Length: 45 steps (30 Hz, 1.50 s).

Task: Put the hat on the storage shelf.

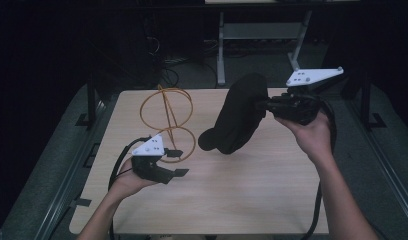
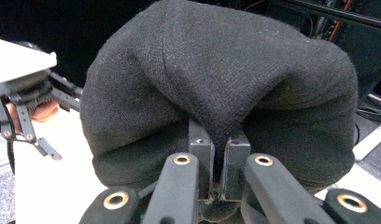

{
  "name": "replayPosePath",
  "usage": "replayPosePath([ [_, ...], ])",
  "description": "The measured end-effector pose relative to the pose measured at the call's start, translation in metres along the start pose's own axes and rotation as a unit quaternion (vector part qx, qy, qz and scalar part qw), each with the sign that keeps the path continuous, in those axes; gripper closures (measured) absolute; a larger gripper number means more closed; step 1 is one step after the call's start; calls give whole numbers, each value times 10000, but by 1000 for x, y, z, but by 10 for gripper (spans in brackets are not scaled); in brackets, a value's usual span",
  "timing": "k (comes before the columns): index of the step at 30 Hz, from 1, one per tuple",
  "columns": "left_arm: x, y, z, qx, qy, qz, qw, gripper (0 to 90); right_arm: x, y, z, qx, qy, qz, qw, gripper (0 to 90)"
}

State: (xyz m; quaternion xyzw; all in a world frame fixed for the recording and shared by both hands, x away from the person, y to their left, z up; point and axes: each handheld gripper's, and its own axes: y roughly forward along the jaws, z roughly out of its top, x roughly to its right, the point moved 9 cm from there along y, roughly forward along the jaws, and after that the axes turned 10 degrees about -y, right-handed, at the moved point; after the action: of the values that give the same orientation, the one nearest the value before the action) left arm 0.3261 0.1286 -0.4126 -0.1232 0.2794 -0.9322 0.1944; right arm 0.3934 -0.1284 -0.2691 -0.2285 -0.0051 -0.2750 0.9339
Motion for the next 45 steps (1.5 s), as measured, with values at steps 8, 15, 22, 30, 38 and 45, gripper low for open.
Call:
replayPosePath([
  [8, -10, -5, -26, 47, -209, 171, 9996, 365, 3, 19, 25, -38, -52, 130, 9999, 860],
  [15, -9, 2, -48, 32, -511, -43, 9987, 365, 1, 39, 50, -121, -211, 248, 9994, 861],
  [22, -8, 9, -56, -85, -510, -84, 9986, 363, -6, 67, 83, -167, -451, 454, 9978, 861],
  [30, -8, 13, -61, -213, -436, -98, 9988, 360, -15, 107, 112, -176, -561, 758, 9954, 861],
  [38, -7, 15, -62, -219, -369, -84, 9990, 350, -20, 146, 121, -299, -606, 882, 9938, 861],
  [45, 2, 24, -65, -381, -173, -182, 9990, 343, -20, 167, 130, -340, -662, 951, 9927, 859],
])
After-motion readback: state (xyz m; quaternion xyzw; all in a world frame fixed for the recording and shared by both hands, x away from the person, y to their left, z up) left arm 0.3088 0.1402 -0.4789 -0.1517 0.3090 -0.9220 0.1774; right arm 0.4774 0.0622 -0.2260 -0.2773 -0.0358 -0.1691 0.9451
